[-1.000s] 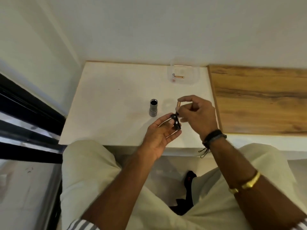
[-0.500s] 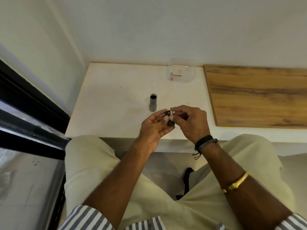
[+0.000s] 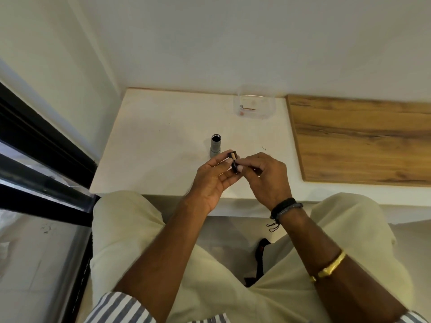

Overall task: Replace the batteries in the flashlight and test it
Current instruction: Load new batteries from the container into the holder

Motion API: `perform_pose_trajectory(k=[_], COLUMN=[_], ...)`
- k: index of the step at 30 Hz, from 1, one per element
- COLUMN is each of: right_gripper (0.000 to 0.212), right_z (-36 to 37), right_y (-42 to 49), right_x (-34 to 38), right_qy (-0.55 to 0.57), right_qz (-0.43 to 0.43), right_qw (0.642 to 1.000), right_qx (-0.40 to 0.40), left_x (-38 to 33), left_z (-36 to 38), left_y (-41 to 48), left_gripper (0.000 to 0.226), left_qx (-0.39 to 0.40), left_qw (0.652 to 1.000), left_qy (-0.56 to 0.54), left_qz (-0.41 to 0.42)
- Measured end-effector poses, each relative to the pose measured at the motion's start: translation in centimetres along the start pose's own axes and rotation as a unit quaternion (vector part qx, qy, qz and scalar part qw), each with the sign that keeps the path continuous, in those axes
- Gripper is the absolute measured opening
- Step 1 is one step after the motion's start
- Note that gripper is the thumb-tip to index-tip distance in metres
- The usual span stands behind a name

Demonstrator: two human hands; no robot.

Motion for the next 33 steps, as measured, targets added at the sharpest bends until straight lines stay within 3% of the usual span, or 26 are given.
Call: perform_pose_trajectory(k=[6, 10, 15, 20, 29, 33], right_gripper=[0.013, 0.011, 0.011, 0.015, 0.024, 0.023], right_z=[-1.0, -1.4, -1.2, -0.2, 2.5, 3.0], right_y=[5.0, 10.2, 16.7, 22.0, 27.9, 28.3], right_x=[-3.3, -4.9, -6.0, -7.1, -9.1, -9.4], right_qy=[0.13, 0.131, 0.051, -0.092, -0.278, -0.32], right_qz=[0.141, 0.175, 0.165, 0.137, 0.134, 0.137], right_qw=[0.981, 0.974, 0.983, 0.986, 0.944, 0.93], right_qx=[-0.042, -0.055, -0.067, -0.023, 0.117, 0.117], left_x=[0.9, 0.9, 1.1, 1.5, 2.2, 2.4], left_z=[-0.4, -0.6, -0.6, -0.6, -1.0, -1.2], left_y=[1.3, 1.9, 2.4, 3.6, 4.7, 4.9], left_gripper=[0.028, 0.027, 0.031, 0.023, 0.028, 0.025], left_qx=[-0.03, -0.04, -0.046, -0.065, -0.071, -0.07], left_qw=[0.999, 0.998, 0.995, 0.991, 0.992, 0.991], left_qy=[-0.036, -0.048, -0.073, -0.1, -0.068, -0.06], left_qz=[-0.019, -0.032, -0.053, -0.065, -0.084, -0.095])
Point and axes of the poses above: each hand's wrist, its own y-axis towards the middle knuckle, its own z-axis out of the palm, x = y × z, the point moved 4 cm from there along y, towards the middle knuckle, and after that the axes turned 3 degrees about z, right-handed, at the moved point
